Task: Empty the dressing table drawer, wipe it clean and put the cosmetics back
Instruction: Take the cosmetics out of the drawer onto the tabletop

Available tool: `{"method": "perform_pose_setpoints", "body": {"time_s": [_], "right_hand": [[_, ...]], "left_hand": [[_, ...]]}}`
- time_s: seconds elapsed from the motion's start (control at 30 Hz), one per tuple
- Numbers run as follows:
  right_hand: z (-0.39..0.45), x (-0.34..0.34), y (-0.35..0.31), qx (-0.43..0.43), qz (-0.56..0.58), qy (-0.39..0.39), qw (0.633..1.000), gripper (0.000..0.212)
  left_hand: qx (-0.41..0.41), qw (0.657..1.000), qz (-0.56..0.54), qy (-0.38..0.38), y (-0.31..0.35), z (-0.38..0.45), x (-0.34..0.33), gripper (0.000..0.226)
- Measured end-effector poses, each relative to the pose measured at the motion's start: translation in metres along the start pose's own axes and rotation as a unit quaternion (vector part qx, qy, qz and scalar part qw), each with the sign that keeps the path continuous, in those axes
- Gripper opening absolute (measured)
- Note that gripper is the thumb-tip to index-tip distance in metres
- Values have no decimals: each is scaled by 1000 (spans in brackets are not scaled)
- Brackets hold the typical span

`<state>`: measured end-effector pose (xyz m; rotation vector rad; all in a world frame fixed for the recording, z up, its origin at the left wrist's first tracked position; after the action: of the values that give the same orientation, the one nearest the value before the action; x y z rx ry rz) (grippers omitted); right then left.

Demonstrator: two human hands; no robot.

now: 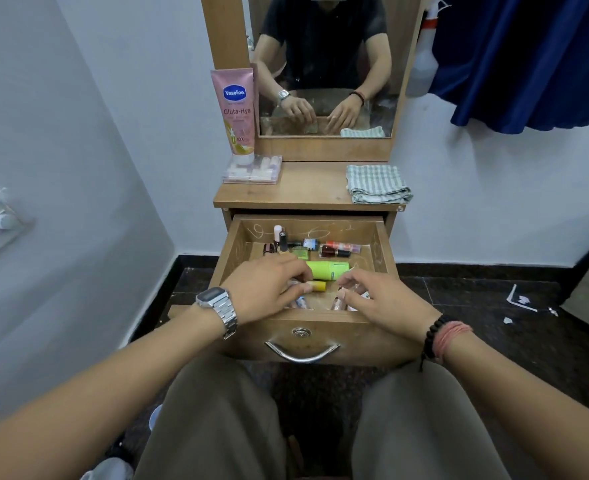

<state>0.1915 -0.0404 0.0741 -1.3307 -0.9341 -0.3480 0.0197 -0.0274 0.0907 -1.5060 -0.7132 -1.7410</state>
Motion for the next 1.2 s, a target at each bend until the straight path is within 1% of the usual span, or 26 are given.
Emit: {"method": "perform_pose_setpoints", "body": {"time_s": [0.1,0.2,0.3,0.37,0.43,0.53,0.57,0.63,0.7,0.77,0.83,0.9,0.93,1.03,1.07,1.2], "right_hand": [[19,5,6,-25,-27,3,999,33],[48,6,14,-50,-99,-5,994,38],[75,4,18,-66,-164,-15,984,37],[88,-4,18,-62,-221,-37,973,34],[99,-13,19,-52,-278,-52,958,33],[110,-26,25,-39,-313,-60,947,34],[112,-28,26,-35,-310,-56,948,34],[112,-27,26,-39,-292,-52,954,36],[109,-22,26,-55,-235,-42,970,38],[107,-12,28,-71,-136,-1,988,39],[106,0,28,-71,-27,48,996,41],[107,10,25,-63,65,79,993,45],[109,14,23,-59,105,92,988,47],[117,28,12,-41,229,127,964,53],[121,32,8,-34,250,140,957,55],[145,54,-16,-7,218,202,955,53]], "left_hand": [[37,999,0,-31,-9,-14,-10,43],[46,998,-14,-48,-14,-27,-19,54],[52,997,-27,-50,-12,-34,-21,56],[74,995,-36,-50,-10,-37,-20,60],[93,994,-19,-55,-9,-40,-20,61],[101,991,-5,-87,-9,-40,-22,49],[100,991,-6,-93,-10,-40,-22,49],[100,990,-4,-96,-10,-41,-22,50],[95,991,1,-99,-8,-41,-22,51],[91,990,0,-106,-5,-42,-22,50],[90,990,-3,-105,-5,-42,-22,50],[92,990,-6,-110,-6,-43,-23,53],[91,990,-3,-109,-6,-43,-24,58],[88,992,5,-89,-4,-42,-23,73],[87,993,2,-85,-4,-42,-23,74],[88,993,-12,-76,-5,-41,-22,74]]}}
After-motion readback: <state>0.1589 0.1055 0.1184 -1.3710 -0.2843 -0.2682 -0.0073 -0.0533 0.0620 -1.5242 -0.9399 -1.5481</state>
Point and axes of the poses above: each hand's wrist, its own z-axis towards the middle knuckle, its own x-axis out of the back of the hand, y = z × x, the point moved 6 cm from there along z, towards the middle knuckle, and after that the axes turned 10 degrees about z, right-handed, at the moved point
